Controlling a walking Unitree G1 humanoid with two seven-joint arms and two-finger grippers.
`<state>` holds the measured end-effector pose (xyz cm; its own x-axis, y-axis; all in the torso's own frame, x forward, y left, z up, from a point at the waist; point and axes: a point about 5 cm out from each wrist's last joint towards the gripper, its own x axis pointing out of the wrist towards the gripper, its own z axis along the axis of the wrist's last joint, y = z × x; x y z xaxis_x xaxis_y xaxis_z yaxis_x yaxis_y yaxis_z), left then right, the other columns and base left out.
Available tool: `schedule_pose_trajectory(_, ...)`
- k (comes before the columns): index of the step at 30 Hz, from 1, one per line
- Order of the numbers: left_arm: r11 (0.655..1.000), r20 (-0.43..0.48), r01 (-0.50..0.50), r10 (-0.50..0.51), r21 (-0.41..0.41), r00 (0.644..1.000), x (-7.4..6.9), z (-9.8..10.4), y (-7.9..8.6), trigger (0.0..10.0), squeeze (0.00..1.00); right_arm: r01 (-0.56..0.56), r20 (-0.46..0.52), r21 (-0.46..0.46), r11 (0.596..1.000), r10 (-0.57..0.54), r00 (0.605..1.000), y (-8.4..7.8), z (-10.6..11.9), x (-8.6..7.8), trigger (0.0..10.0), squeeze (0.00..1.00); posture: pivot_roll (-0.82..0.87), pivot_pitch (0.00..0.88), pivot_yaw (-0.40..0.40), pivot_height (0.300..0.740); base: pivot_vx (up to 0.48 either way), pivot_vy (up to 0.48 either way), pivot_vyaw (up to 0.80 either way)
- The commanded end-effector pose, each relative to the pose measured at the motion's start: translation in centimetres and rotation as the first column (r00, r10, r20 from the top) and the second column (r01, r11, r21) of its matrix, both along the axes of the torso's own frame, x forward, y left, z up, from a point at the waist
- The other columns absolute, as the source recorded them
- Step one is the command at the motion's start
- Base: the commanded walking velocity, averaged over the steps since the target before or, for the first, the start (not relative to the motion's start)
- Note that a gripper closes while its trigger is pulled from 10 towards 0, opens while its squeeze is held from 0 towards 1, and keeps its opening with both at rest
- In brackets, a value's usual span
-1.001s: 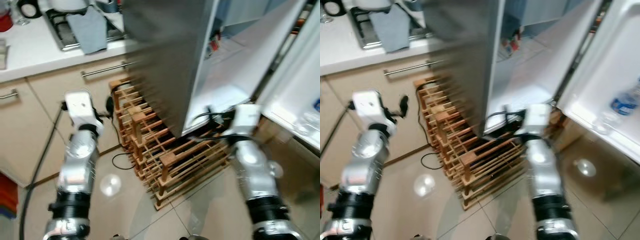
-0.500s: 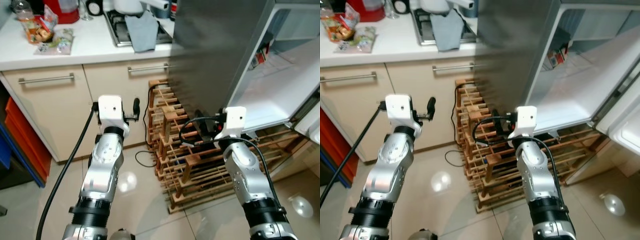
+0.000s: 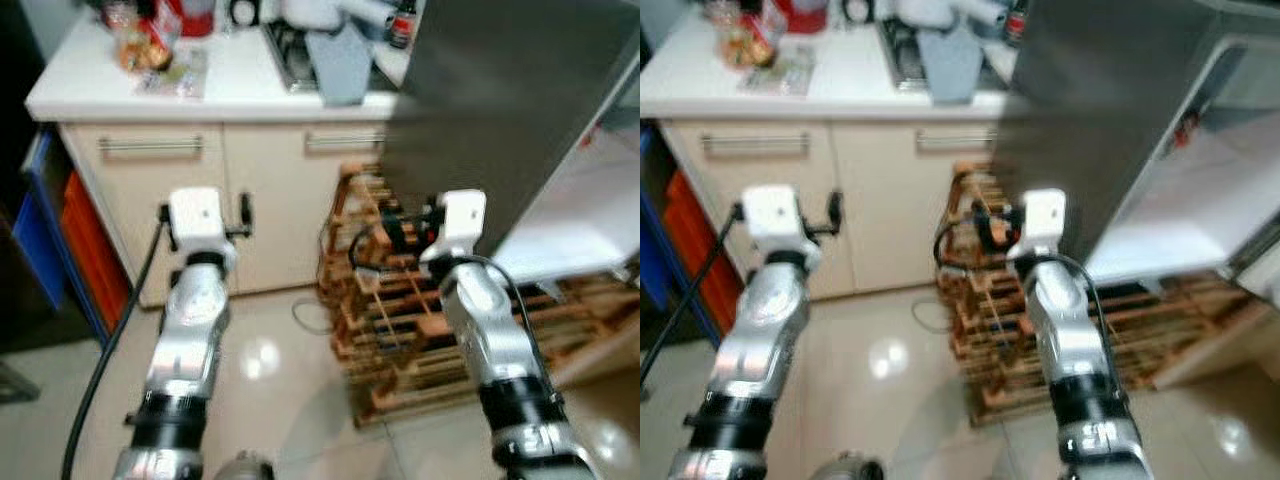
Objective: Restocking fridge
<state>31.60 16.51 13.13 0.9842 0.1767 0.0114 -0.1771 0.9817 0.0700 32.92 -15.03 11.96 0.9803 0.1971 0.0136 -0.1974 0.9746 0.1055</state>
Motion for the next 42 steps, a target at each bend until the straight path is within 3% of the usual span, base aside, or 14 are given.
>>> schedule_pose_trajectory(1,1.0,-0.017,-0.001,0.002,0.031,1.0,0.2,-0.1,0.0,10.0,0.0,0.009,-0.014,0.013,1.0,-0.009,1.0,0.1,-0.5,-0.1,10.0,0.0,0.01,0.0,-0.044,0.74,0.0,0.0,0.69)
schedule_pose_trajectory(9,0.994,0.021,0.105,-0.105,0.011,0.994,1.3,1.2,-1.1,10.0,0.0,-0.027,0.012,0.06,0.998,0.026,1.0,1.8,-0.2,0.4,10.0,0.0,0.01,0.0,0.013,0.74,0.0,0.0,0.62)
schedule_pose_trajectory(13,0.99,0.018,0.132,-0.133,0.053,0.991,1.7,1.4,-1.5,10.0,0.0,-0.029,0.038,0.084,0.996,0.026,0.999,2.4,0.3,0.9,10.0,0.0,0.01,0.0,0.018,0.74,0.0,0.0,0.58)
schedule_pose_trajectory(29,0.989,0.059,0.121,-0.126,0.082,0.99,2.0,1.9,-2.3,10.0,0.0,-0.1,0.025,0.071,0.992,0.099,0.995,3.1,-0.5,0.5,10.0,0.0,0.01,0.0,-0.024,0.74,0.0,0.0,0.57)
schedule_pose_trajectory(35,0.985,0.095,0.157,-0.163,0.064,0.982,1.9,2.6,-1.8,10.0,0.0,-0.052,0.047,0.03,0.998,0.051,0.998,3.2,0.1,1.1,10.0,0.0,0.02,0.0,-0.016,0.74,0.205,0.0,0.29)
schedule_pose_trajectory(39,0.983,0.123,0.161,-0.172,0.09,0.977,2.1,3.3,-1.8,10.0,0.0,0.037,0.148,-0.031,0.999,-0.032,0.988,2.8,1.3,1.1,10.0,0.0,0.02,0.0,-0.015,0.74,0.48,0.0,0.0)
schedule_pose_trajectory(42,0.98,0.152,0.164,-0.18,0.115,0.972,2.2,4.0,-1.9,10.0,0.0,0.087,0.222,-0.019,0.996,-0.081,0.972,2.6,2.9,1.2,10.0,0.0,0.02,0.0,-0.017,0.74,0.48,0.0,0.0)
